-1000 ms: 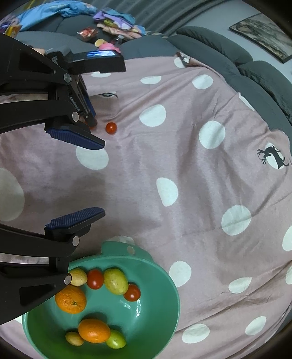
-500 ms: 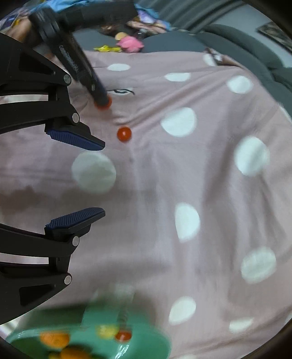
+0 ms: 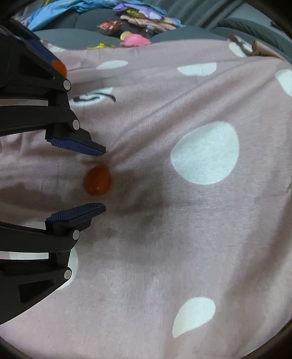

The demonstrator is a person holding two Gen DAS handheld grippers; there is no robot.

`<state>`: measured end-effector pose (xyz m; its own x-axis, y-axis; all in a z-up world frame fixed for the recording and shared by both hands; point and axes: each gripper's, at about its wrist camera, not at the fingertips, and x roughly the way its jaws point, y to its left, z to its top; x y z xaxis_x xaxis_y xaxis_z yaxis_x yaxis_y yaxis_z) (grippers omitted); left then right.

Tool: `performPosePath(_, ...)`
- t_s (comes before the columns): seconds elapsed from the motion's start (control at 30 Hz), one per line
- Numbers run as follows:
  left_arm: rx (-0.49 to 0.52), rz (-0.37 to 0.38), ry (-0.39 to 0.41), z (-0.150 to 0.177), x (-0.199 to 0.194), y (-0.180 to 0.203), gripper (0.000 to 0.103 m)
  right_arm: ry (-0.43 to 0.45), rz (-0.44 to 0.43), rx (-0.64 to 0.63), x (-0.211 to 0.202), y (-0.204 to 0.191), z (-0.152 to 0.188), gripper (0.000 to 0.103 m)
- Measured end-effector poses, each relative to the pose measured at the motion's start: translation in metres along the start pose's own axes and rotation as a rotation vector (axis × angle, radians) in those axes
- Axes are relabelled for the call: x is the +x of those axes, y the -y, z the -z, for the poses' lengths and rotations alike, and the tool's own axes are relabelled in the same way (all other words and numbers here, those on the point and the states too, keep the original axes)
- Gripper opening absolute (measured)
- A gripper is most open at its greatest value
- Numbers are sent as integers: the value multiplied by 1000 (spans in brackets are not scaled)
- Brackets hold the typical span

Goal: Organize fruits
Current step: 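Close the left gripper on a cherry tomato while the right gripper grasps the last tomato, then carry the tomatoes in both grippers over the green bowl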

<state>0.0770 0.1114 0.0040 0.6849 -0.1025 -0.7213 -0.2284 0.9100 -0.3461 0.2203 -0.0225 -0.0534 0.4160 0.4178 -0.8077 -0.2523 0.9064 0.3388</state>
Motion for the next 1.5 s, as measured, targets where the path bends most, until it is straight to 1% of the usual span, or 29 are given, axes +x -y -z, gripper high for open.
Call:
performPosePath(0.07, 10, -6, 3, 1, -1, 2, 26, 1, 17, -8, 4, 0, 1, 41)
performPosePath(0.13, 18, -3, 1, 1, -1, 3, 26, 11, 3, -8, 5, -1, 4, 38)
performPosePath(0.17, 18, -2, 0, 1, -1, 3, 26, 13, -5, -8, 5, -1, 5, 35)
performPosePath(0.2, 19, -1, 0, 1, -1, 4, 26, 7, -22, -3, 4, 1, 6, 30)
performPosePath(0.27, 25, 2, 0, 2, -1, 6, 26, -3, -39, 19, 0, 7, 10, 30)
performPosePath(0.43, 30, 25, 2, 3, -3, 11, 27, 25, -20, 28, -22, 19, 18, 30)
performPosePath(0.57, 45, 47, 4, 5, -7, 17, 27, 61, -67, 85, -57, 38, 26, 30)
performPosePath(0.73, 80, 74, 8, 11, -11, 35, 27, 147, -55, 130, -112, 61, 54, 30)
performPosePath(0.83, 123, 94, 17, 15, -16, 53, 27, 208, -36, 160, -140, 78, 70, 30)
performPosePath(0.93, 175, 110, 32, 21, -23, 76, 27, 279, -2, 188, -165, 95, 74, 30)
performPosePath(1.0, 220, 115, 45, 25, -27, 96, 27, 327, 42, 184, -179, 99, 76, 30)
performPosePath(1.07, 260, 152, 42, 30, -29, 118, 27, 376, 84, 185, -194, 99, 78, 30)
performPosePath(1.1, 283, 167, 39, 32, -29, 131, 27, 402, 89, 192, -204, 105, 81, 30)
performPosePath(1.2, 336, 179, 47, 40, -29, 161, 27, 469, 87, 225, -235, 125, 89, 30)
performPosePath(1.23, 351, 196, 43, 43, -28, 176, 27, 480, 102, 232, -242, 130, 92, 30)
performPosePath(1.33, 391, 245, 28, 51, -25, 206, 27, 518, 218, 239, -263, 153, 104, 30)
performPosePath(1.43, 452, 262, 26, 61, -21, 237, 27, 518, 253, 277, -270, 180, 112, 30)
performPosePath(1.5, 482, 279, 11, 69, -15, 256, 27, 512, 269, 322, -270, 198, 116, 30)
